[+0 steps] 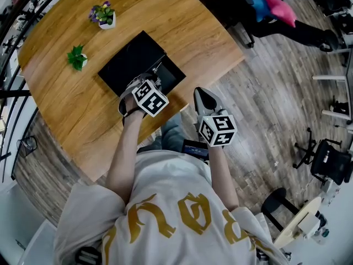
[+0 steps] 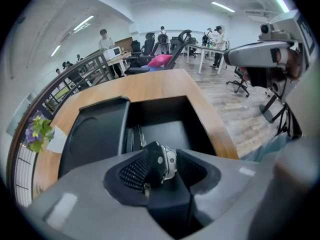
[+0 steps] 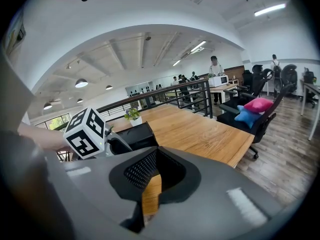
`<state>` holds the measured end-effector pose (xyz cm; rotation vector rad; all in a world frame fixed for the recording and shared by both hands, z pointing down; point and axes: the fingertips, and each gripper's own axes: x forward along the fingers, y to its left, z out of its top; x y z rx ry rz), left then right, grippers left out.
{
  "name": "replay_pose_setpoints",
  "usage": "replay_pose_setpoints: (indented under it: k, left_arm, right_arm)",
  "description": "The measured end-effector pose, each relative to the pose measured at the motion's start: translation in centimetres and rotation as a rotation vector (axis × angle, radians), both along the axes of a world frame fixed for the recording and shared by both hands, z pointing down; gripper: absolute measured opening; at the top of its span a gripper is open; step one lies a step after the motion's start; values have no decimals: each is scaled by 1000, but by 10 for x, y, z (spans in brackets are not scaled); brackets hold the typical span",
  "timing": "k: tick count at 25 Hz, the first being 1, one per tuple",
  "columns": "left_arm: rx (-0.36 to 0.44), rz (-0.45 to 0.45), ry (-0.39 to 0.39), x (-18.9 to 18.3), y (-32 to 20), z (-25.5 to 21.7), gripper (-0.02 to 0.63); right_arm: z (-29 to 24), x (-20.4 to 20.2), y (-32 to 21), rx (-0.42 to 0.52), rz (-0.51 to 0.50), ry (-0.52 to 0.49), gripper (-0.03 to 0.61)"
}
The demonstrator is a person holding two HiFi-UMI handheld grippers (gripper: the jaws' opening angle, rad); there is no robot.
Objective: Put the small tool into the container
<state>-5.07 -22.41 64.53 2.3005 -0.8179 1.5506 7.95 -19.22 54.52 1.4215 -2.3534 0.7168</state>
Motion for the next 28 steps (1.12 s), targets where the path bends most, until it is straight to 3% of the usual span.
replay_pose_setpoints:
  k: [6,11,16,23,26,28]
  left_arm:
    - [64,-15,12,-4,3,-12,178]
    - [99,-65,120,-7,8,-33,178]
    - [134,-172,375,-10,11,-78,178]
    - [132,-307,848,-14,28,-162,152]
    - [200,-302,958,-17,34,-191,134]
    - [285,-284,995,-21,39,-208,50]
  right_arm:
    - [-17,3,5,40,23,11,26]
    - [-30,-3,13,74,27,15,25]
    - [-43,-16,19,113,23,11,25]
    - [-74,-33,31,173,29,-29,25]
    - [-83,-34,36,200,41,-26,25]
    - [-86,-33,40,216,53,-17,25]
